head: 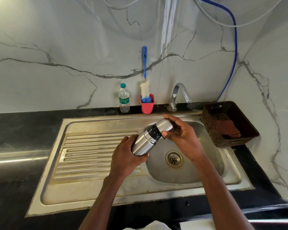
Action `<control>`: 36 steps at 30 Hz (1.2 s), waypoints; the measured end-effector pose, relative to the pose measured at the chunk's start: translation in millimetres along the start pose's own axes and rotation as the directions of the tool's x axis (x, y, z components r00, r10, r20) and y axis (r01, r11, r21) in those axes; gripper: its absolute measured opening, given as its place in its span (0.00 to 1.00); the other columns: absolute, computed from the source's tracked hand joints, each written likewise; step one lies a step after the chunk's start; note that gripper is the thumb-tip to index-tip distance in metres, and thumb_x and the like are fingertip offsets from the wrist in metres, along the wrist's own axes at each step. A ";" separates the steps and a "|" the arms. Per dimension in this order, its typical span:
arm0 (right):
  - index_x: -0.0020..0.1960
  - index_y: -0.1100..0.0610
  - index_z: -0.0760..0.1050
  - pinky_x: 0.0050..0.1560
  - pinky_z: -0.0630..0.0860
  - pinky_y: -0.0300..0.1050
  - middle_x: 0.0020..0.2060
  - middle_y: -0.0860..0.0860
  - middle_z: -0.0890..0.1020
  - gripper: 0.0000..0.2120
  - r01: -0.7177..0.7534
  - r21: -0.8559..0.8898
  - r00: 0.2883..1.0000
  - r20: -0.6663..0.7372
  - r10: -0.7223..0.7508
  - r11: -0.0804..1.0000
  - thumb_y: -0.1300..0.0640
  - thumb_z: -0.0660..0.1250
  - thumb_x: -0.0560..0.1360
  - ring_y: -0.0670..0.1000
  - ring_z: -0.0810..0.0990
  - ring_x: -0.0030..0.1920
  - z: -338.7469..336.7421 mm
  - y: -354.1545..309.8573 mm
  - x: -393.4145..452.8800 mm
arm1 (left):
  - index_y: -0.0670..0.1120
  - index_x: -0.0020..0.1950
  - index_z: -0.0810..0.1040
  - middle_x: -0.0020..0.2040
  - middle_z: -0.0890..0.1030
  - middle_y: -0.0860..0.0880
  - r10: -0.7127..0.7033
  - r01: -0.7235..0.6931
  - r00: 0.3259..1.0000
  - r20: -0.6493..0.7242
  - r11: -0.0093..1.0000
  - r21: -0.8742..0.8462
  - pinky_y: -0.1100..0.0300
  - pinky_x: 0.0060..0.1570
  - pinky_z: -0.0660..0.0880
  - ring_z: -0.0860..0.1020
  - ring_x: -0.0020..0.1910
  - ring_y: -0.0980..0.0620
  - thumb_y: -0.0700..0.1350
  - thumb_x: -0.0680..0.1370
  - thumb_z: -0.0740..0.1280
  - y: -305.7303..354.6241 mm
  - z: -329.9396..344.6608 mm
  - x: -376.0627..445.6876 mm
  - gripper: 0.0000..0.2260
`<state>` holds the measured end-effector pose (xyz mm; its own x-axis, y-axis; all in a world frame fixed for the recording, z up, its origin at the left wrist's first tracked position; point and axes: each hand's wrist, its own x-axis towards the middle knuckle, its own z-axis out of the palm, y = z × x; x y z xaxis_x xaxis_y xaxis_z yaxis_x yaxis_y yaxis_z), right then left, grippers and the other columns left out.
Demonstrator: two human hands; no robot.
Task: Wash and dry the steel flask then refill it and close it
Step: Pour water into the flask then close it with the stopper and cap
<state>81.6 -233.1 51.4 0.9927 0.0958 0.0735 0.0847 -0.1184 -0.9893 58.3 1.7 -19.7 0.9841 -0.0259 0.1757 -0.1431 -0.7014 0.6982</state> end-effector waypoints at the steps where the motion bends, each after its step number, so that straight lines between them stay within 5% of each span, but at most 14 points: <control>1: 0.71 0.54 0.76 0.59 0.82 0.49 0.60 0.52 0.84 0.28 -0.013 0.006 1.000 0.021 0.013 1.000 0.68 0.76 0.73 0.54 0.83 0.60 1.8 0.4 -1.1 | 0.59 0.64 0.76 0.50 0.77 0.59 0.003 -0.003 1.000 0.012 1.000 0.006 0.52 0.42 0.79 0.78 0.44 0.57 0.62 0.62 0.78 0.6 -1.0 -2.1 0.32; 12: 0.71 0.52 0.77 0.66 0.79 0.55 0.61 0.49 0.84 0.27 -0.033 -0.098 0.992 0.115 0.044 0.995 0.64 0.77 0.74 0.50 0.82 0.63 24.7 9.2 -5.7 | 0.60 0.63 0.76 0.48 0.76 0.58 0.006 -0.009 0.999 0.046 0.998 0.069 0.53 0.39 0.79 0.78 0.42 0.55 0.64 0.62 0.76 0.4 -8.5 -9.4 0.31; 17: 0.71 0.44 0.76 0.63 0.79 0.43 0.59 0.42 0.83 0.24 -0.007 -0.259 0.994 0.099 0.034 0.966 0.51 0.75 0.77 0.41 0.81 0.60 30.6 7.8 -0.8 | 0.61 0.63 0.75 0.47 0.76 0.58 -0.007 0.004 0.999 0.036 0.998 0.068 0.52 0.40 0.79 0.78 0.42 0.55 0.63 0.62 0.76 -2.6 -10.2 -6.6 0.30; 23: 0.71 0.45 0.76 0.56 0.75 0.30 0.62 0.44 0.82 0.23 0.037 -0.232 0.993 0.120 -0.009 0.972 0.58 0.73 0.78 0.43 0.81 0.60 25.8 7.3 2.5 | 0.60 0.62 0.76 0.47 0.76 0.58 -0.010 0.010 1.000 0.015 0.999 0.050 0.53 0.39 0.79 0.77 0.41 0.56 0.63 0.62 0.77 -3.4 -7.3 0.6 0.29; 26: 0.69 0.46 0.78 0.56 0.76 0.33 0.60 0.43 0.81 0.20 0.056 -0.290 0.994 0.107 -0.025 0.956 0.56 0.73 0.79 0.44 0.81 0.57 21.3 7.4 10.2 | 0.60 0.61 0.76 0.47 0.76 0.58 -0.009 0.008 1.000 0.023 0.998 0.059 0.52 0.40 0.79 0.77 0.42 0.56 0.63 0.62 0.76 0.0 -3.4 3.3 0.29; 32: 0.69 0.56 0.78 0.63 0.78 0.42 0.64 0.49 0.79 0.25 0.181 -0.176 0.974 0.167 -0.152 0.968 0.74 0.69 0.76 0.48 0.78 0.64 8.5 4.2 17.7 | 0.61 0.62 0.76 0.48 0.78 0.59 -0.021 0.020 0.999 0.033 1.000 0.024 0.53 0.43 0.79 0.78 0.44 0.58 0.62 0.62 0.78 7.1 1.8 11.0 0.29; 36: 0.70 0.55 0.78 0.65 0.78 0.44 0.65 0.47 0.79 0.26 0.168 -0.146 0.971 0.196 -0.138 0.975 0.74 0.69 0.76 0.47 0.78 0.66 -2.2 3.0 25.7 | 0.61 0.62 0.76 0.48 0.79 0.59 -0.030 0.030 0.999 0.022 0.999 0.018 0.53 0.44 0.79 0.78 0.45 0.59 0.62 0.62 0.78 9.6 3.0 14.9 0.30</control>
<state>107.5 -233.2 50.6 0.9353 0.3027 0.1830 0.2616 -0.2438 -0.9339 71.9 -7.6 -12.4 0.9901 -0.0202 0.1392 -0.1117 -0.7147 0.6905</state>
